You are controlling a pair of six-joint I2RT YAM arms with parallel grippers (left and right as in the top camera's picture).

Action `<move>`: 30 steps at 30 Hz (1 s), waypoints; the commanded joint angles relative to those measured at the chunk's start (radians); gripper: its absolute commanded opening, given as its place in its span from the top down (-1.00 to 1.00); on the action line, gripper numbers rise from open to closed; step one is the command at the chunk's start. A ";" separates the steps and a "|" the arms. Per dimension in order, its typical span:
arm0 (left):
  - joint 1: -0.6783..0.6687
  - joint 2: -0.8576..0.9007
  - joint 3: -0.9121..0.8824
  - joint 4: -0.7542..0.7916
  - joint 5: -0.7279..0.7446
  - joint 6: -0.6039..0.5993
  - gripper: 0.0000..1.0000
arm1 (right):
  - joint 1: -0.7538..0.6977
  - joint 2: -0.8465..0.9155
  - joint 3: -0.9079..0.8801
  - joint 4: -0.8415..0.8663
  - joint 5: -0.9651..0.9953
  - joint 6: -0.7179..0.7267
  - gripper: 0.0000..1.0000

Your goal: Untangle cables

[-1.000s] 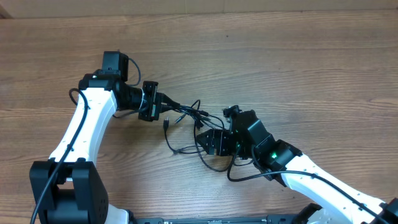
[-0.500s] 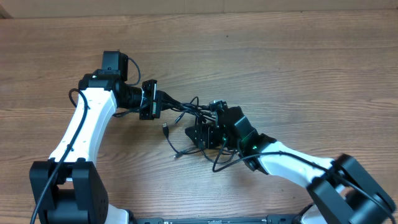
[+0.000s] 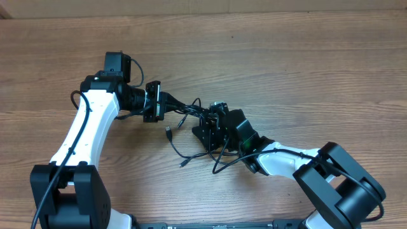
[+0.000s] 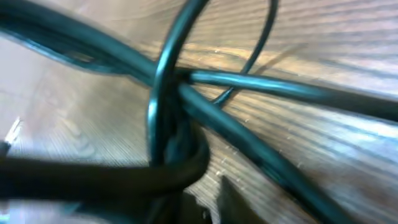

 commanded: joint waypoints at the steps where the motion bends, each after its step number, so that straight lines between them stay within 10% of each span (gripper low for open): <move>1: 0.007 0.004 0.021 0.035 -0.096 -0.028 0.91 | 0.004 0.003 0.003 0.008 -0.113 -0.006 0.86; 30: 0.069 0.004 0.021 0.034 -0.757 -0.084 0.88 | -0.008 -0.351 0.003 -0.240 -0.514 0.038 0.92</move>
